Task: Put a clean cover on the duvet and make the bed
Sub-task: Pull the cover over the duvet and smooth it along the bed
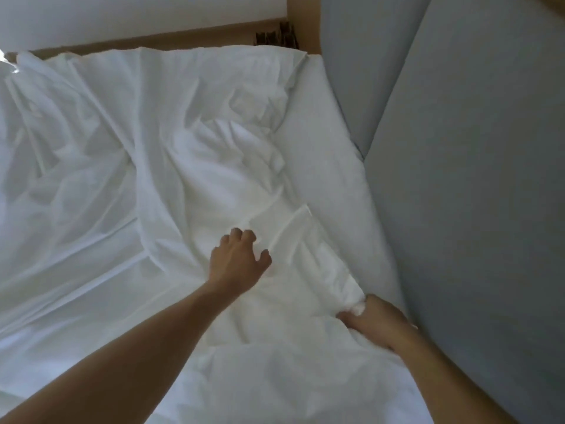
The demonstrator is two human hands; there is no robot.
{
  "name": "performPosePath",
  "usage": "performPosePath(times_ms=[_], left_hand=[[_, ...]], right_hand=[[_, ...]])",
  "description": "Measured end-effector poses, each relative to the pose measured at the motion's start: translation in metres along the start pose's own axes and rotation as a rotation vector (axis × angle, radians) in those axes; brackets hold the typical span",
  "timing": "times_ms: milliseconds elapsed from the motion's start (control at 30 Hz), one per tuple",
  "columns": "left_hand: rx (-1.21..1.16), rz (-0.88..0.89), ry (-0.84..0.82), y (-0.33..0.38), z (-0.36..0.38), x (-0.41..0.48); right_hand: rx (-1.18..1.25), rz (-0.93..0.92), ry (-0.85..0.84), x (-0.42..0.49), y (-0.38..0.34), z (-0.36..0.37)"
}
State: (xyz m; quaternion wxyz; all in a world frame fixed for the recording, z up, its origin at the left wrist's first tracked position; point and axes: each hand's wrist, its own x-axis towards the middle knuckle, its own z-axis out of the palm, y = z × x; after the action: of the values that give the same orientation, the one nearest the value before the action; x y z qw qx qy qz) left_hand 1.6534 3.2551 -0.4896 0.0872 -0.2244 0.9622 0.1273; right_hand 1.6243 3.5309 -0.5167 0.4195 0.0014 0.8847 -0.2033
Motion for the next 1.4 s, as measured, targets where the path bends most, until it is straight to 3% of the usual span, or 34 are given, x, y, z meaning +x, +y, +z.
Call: performPosePath(times_ms=[67,167,333,400,467,533,733,833,933,1033,1167,1233,1300,1400], left_hand=[[-0.065,0.009,-0.037,0.026,0.0,0.004],[-0.088,0.051,-0.224,0.073,0.009,0.003],[0.106,0.607,-0.535,0.122,0.025,-0.024],[0.229,0.712,-0.609,0.122,0.032,-0.028],[0.321,0.72,-0.613,0.117,0.04,-0.025],[0.35,0.731,-0.537,0.113,0.044,-0.025],[0.121,0.75,-0.27,0.092,0.042,-0.062],[-0.083,0.833,-0.13,0.072,0.029,-0.081],[-0.222,0.88,-0.029,0.061,0.016,-0.095],[-0.042,0.863,-0.129,0.051,0.015,-0.109],[0.256,0.73,-0.44,0.019,0.039,-0.132],[0.307,0.651,-0.482,-0.001,0.054,-0.143],[0.362,0.594,-0.472,-0.021,0.065,-0.151],[0.374,0.564,-0.408,-0.04,0.074,-0.17]], right_hand=[[-0.007,-0.085,0.075,-0.007,0.006,-0.005],[0.308,-0.193,0.046,-0.017,0.018,-0.015],[0.285,-0.264,0.012,-0.03,0.058,-0.024],[0.151,-0.25,-0.019,-0.038,0.075,-0.023],[-0.035,-0.18,-0.023,-0.041,0.089,-0.01],[-0.074,-0.115,0.041,-0.045,0.09,0.007],[0.358,0.025,0.024,-0.095,0.074,0.012],[0.564,-0.033,0.053,-0.14,0.076,-0.014],[0.539,-0.05,0.109,-0.161,0.077,-0.025],[0.326,0.155,0.32,-0.139,0.092,-0.002],[-0.105,0.384,0.439,-0.117,0.106,0.059],[-0.188,0.337,0.513,-0.11,0.108,0.077],[-0.195,0.172,0.559,-0.102,0.11,0.093],[-0.241,-0.037,0.504,-0.102,0.092,0.118]])
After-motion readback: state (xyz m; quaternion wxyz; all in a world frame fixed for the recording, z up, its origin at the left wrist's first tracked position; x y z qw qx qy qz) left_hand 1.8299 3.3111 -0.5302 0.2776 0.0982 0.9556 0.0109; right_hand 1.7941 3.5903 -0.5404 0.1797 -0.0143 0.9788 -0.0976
